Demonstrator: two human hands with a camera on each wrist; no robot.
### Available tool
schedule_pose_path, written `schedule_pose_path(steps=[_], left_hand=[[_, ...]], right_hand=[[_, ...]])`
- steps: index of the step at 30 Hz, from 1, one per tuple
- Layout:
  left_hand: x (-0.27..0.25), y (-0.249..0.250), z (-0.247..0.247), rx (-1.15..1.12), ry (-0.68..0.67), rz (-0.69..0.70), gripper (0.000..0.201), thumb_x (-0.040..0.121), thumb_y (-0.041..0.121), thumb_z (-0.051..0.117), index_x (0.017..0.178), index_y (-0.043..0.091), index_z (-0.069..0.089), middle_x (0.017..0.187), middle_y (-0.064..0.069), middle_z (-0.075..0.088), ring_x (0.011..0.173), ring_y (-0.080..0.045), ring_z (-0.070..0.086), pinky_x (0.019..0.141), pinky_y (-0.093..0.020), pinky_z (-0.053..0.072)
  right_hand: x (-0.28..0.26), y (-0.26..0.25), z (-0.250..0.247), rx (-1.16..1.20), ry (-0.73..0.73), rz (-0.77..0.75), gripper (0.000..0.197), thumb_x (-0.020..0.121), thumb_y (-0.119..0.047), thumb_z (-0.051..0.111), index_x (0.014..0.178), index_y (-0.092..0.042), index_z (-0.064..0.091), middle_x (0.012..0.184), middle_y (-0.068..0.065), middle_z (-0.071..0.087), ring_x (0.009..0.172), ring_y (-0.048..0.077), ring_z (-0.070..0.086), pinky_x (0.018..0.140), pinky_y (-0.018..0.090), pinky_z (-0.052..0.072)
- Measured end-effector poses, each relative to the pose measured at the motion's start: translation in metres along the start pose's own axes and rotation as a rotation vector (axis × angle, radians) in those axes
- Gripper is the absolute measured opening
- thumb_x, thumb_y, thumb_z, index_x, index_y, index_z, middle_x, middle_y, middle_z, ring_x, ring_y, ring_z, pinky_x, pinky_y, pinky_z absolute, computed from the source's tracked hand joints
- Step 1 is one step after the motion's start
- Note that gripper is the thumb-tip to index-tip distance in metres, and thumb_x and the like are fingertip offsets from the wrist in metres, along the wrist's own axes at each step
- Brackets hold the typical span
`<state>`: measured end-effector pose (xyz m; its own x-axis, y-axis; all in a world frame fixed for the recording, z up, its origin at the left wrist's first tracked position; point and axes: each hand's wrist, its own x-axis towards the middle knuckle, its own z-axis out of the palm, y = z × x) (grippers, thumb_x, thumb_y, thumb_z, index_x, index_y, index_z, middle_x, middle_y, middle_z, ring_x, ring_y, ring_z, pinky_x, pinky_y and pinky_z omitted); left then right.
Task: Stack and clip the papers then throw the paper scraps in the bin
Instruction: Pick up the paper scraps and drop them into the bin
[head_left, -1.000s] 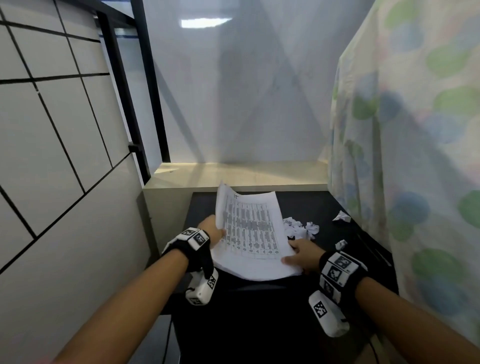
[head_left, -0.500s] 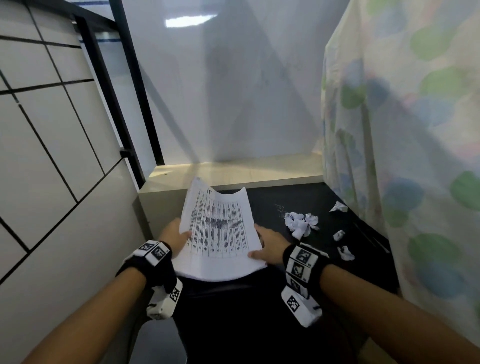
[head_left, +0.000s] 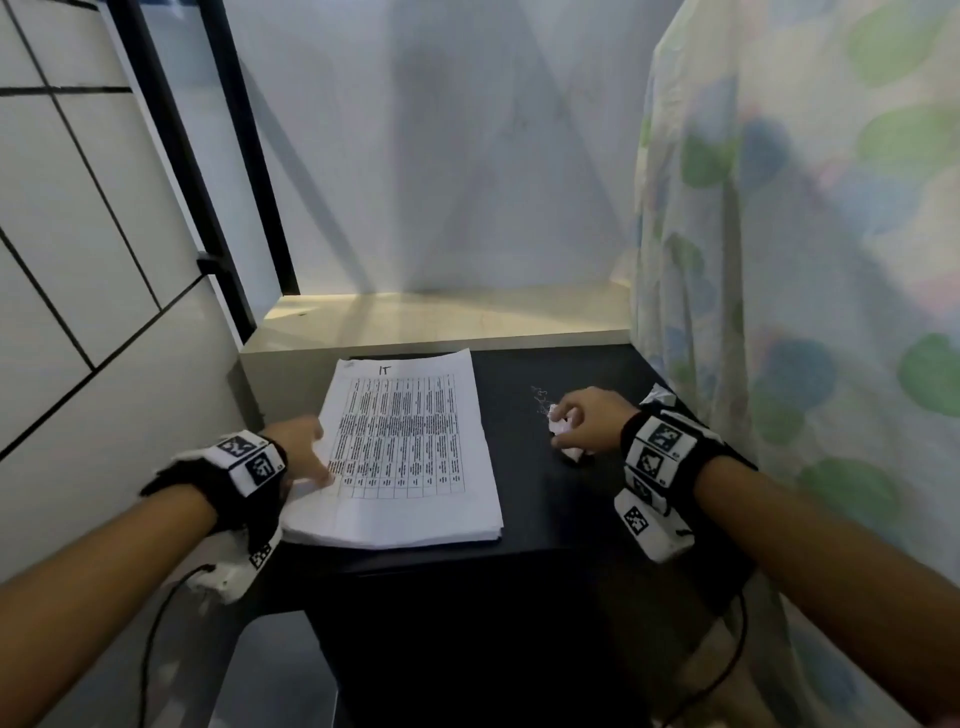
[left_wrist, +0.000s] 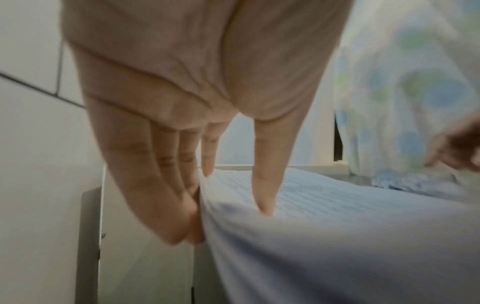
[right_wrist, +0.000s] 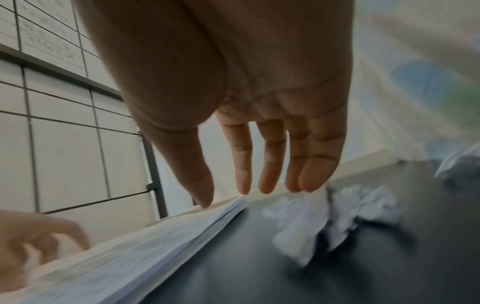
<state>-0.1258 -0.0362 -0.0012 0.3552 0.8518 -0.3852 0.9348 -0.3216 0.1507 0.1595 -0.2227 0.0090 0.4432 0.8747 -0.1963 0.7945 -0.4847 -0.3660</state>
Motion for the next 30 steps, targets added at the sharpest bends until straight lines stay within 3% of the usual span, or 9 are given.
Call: schedule_pose_path(steps=[1, 4, 9, 13, 16, 20, 23, 27, 30], left_hand=[[-0.002, 0.004, -0.001, 0.074, -0.007, 0.005, 0.07, 0.078, 0.025, 0.074, 0.136, 0.008, 0.039, 0.138, -0.012, 0.048, 0.122, -0.029, 0.052, 0.079, -0.029, 0.048], [-0.009, 0.019, -0.01, 0.288, 0.076, 0.092, 0.066, 0.08, 0.034, 0.07, 0.135, 0.012, 0.041, 0.138, -0.007, 0.05, 0.124, -0.024, 0.05, 0.097, -0.028, 0.043], [-0.018, 0.063, -0.051, 0.21, 0.106, 0.265, 0.051, 0.08, 0.036, 0.069, 0.125, 0.02, 0.052, 0.13, -0.004, 0.057, 0.117, -0.021, 0.054, 0.102, -0.033, 0.043], [-0.006, 0.115, -0.064, 0.109, 0.145, 0.432, 0.043, 0.082, 0.03, 0.068, 0.122, 0.019, 0.057, 0.126, -0.004, 0.061, 0.114, -0.021, 0.057, 0.101, -0.031, 0.041], [0.017, 0.154, -0.051, 0.068, 0.167, 0.526, 0.037, 0.083, 0.023, 0.067, 0.119, 0.017, 0.06, 0.123, -0.003, 0.064, 0.113, -0.022, 0.059, 0.098, -0.032, 0.043], [0.052, 0.194, -0.021, 0.108, 0.103, 0.593, 0.04, 0.083, 0.02, 0.067, 0.121, 0.016, 0.06, 0.125, -0.006, 0.063, 0.114, -0.024, 0.059, 0.096, -0.032, 0.046], [0.072, 0.216, 0.0, 0.149, 0.075, 0.643, 0.042, 0.084, 0.017, 0.066, 0.125, 0.013, 0.057, 0.131, -0.009, 0.058, 0.12, -0.026, 0.056, 0.099, -0.032, 0.044], [0.092, 0.238, 0.016, 0.205, 0.047, 0.664, 0.051, 0.083, 0.015, 0.065, 0.132, 0.007, 0.051, 0.136, -0.016, 0.052, 0.124, -0.031, 0.051, 0.102, -0.034, 0.042], [0.101, 0.249, 0.02, 0.264, -0.017, 0.689, 0.062, 0.082, 0.015, 0.068, 0.138, 0.008, 0.044, 0.14, -0.017, 0.045, 0.128, -0.032, 0.047, 0.104, -0.034, 0.04]], right_hand=[[0.006, 0.008, -0.005, -0.017, 0.03, 0.018, 0.044, 0.076, -0.031, 0.073, 0.117, -0.019, 0.063, 0.122, 0.008, 0.06, 0.111, 0.024, 0.058, 0.091, 0.028, 0.045], [0.022, 0.023, -0.011, -0.107, 0.023, 0.055, 0.068, 0.066, -0.036, 0.079, 0.128, -0.031, 0.052, 0.129, 0.012, 0.046, 0.12, 0.031, 0.049, 0.101, 0.035, 0.044], [0.048, 0.027, -0.006, -0.187, -0.14, 0.005, 0.095, 0.06, -0.043, 0.084, 0.141, -0.041, 0.034, 0.138, 0.013, 0.036, 0.129, 0.033, 0.042, 0.107, 0.038, 0.041], [0.061, 0.024, 0.0, -0.189, -0.211, -0.018, 0.067, 0.07, -0.029, 0.08, 0.132, -0.027, 0.052, 0.138, 0.008, 0.045, 0.125, 0.027, 0.049, 0.098, 0.032, 0.046], [0.066, 0.033, -0.001, -0.178, -0.138, -0.024, 0.046, 0.075, -0.024, 0.075, 0.119, -0.022, 0.063, 0.114, 0.002, 0.061, 0.103, 0.019, 0.059, 0.082, 0.023, 0.044], [0.07, 0.052, -0.016, -0.063, -0.064, 0.006, 0.034, 0.072, -0.028, 0.077, 0.105, -0.024, 0.07, 0.091, -0.004, 0.06, 0.084, 0.013, 0.055, 0.074, 0.023, 0.042], [0.079, 0.064, -0.031, 0.019, 0.028, 0.041, 0.028, 0.071, -0.028, 0.078, 0.097, -0.022, 0.072, 0.094, 0.003, 0.067, 0.084, 0.016, 0.061, 0.074, 0.026, 0.049], [0.099, 0.073, -0.038, 0.035, 0.024, 0.123, 0.03, 0.075, -0.017, 0.076, 0.104, -0.012, 0.07, 0.101, 0.011, 0.069, 0.079, 0.019, 0.061, 0.061, 0.023, 0.051], [0.115, 0.074, -0.037, -0.067, 0.016, 0.17, 0.033, 0.075, -0.015, 0.075, 0.107, -0.014, 0.07, 0.111, 0.008, 0.07, 0.087, 0.018, 0.063, 0.075, 0.025, 0.051]])
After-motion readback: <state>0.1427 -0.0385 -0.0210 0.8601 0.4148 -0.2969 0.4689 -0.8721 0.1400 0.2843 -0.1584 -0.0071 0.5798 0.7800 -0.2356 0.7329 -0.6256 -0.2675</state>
